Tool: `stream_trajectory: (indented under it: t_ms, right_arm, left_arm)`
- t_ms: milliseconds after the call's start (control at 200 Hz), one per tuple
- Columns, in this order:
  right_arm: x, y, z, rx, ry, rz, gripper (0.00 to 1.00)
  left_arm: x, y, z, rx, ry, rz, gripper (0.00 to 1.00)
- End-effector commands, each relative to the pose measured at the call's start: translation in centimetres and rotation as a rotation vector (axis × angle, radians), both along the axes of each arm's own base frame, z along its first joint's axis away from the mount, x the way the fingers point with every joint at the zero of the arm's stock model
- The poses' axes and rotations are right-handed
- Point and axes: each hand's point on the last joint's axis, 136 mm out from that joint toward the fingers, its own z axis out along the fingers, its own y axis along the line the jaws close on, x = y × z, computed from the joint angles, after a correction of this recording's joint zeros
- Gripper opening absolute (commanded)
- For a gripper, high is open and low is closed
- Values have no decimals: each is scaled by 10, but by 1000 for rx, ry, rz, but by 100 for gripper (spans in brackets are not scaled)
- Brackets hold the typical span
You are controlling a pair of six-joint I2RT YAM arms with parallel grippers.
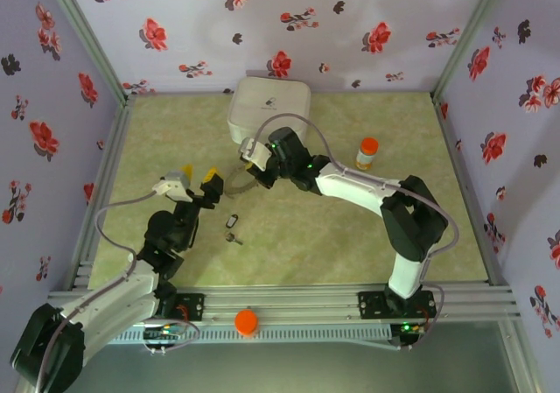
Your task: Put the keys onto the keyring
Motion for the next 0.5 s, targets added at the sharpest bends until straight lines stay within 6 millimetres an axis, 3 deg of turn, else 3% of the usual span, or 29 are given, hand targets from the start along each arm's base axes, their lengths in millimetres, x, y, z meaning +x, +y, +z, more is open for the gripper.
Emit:
stream_trajectory:
  t_ms: [0,495]
  right_arm:
    - [-5,-16,-11,-60,9,-18,0]
    - [-86,-138,-84,-485,151,-14,0]
  left_arm:
    - [-1,6,0,-24,2,16,76]
    - [4,4,-18,6,46,15,77]
